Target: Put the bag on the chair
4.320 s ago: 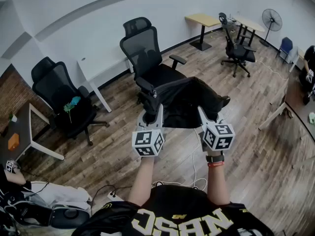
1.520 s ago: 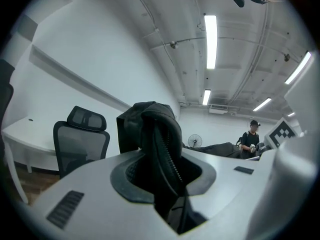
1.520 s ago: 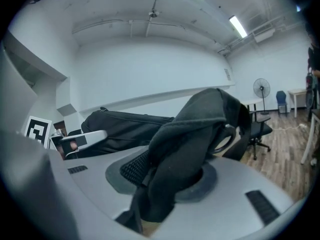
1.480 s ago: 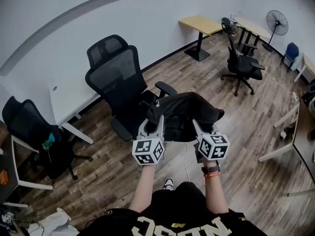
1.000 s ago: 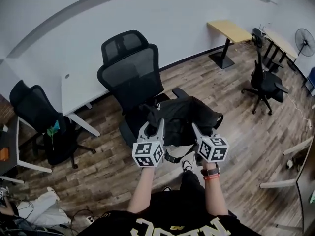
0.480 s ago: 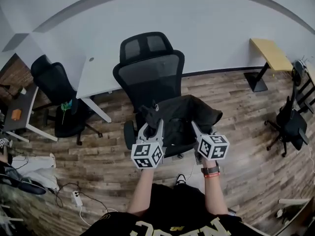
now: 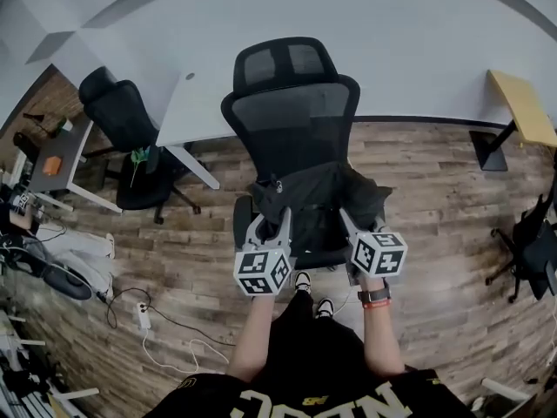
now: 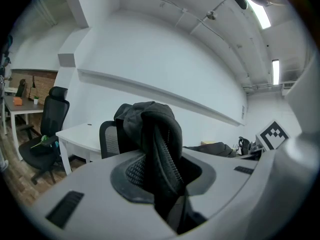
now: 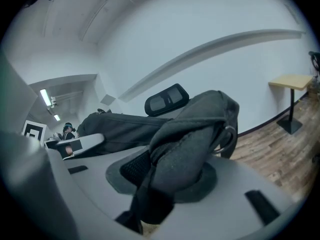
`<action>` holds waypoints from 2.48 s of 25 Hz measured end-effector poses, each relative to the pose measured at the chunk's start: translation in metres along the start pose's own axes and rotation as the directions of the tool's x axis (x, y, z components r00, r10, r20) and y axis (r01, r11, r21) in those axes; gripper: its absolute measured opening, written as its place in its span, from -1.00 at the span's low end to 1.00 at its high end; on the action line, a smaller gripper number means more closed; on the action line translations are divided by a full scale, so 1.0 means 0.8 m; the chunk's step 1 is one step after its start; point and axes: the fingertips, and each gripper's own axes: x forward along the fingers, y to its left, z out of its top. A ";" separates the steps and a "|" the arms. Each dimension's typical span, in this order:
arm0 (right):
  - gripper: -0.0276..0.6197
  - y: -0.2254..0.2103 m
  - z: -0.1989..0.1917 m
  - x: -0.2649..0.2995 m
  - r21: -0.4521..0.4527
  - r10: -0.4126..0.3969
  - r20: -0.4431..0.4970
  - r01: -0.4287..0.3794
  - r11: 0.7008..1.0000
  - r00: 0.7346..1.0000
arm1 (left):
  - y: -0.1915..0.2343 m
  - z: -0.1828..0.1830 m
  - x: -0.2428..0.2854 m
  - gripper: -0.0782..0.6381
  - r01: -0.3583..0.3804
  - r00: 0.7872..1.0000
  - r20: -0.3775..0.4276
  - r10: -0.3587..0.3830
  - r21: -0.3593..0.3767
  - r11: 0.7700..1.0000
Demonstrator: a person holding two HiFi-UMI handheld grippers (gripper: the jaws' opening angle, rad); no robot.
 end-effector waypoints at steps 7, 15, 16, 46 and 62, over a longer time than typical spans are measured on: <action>-0.50 0.000 -0.008 0.057 -0.015 0.028 -0.061 -0.029 0.999 0.998 | 0.050 -0.016 0.029 -0.46 -0.055 0.998 -0.015 0.054 -0.040 0.998; -0.50 -0.007 0.007 0.122 -0.053 0.013 -0.111 -0.019 0.998 0.994 | 0.101 -0.025 0.082 -0.46 -0.071 0.997 -0.032 0.068 -0.075 0.995; -0.50 -0.007 0.006 0.131 -0.053 0.012 -0.120 -0.019 0.998 0.993 | 0.108 -0.027 0.087 -0.46 -0.073 0.997 -0.038 0.071 -0.078 0.994; -0.51 -0.133 -0.190 0.327 0.011 -0.032 -0.446 0.041 0.999 0.894 | 0.245 -0.274 0.220 -0.46 -0.163 0.918 -0.384 0.100 -0.136 0.977; -0.50 -0.216 -0.319 0.406 0.018 -0.056 -0.579 0.082 0.997 0.813 | 0.317 -0.464 0.276 -0.47 -0.243 0.827 -0.553 0.102 -0.188 0.952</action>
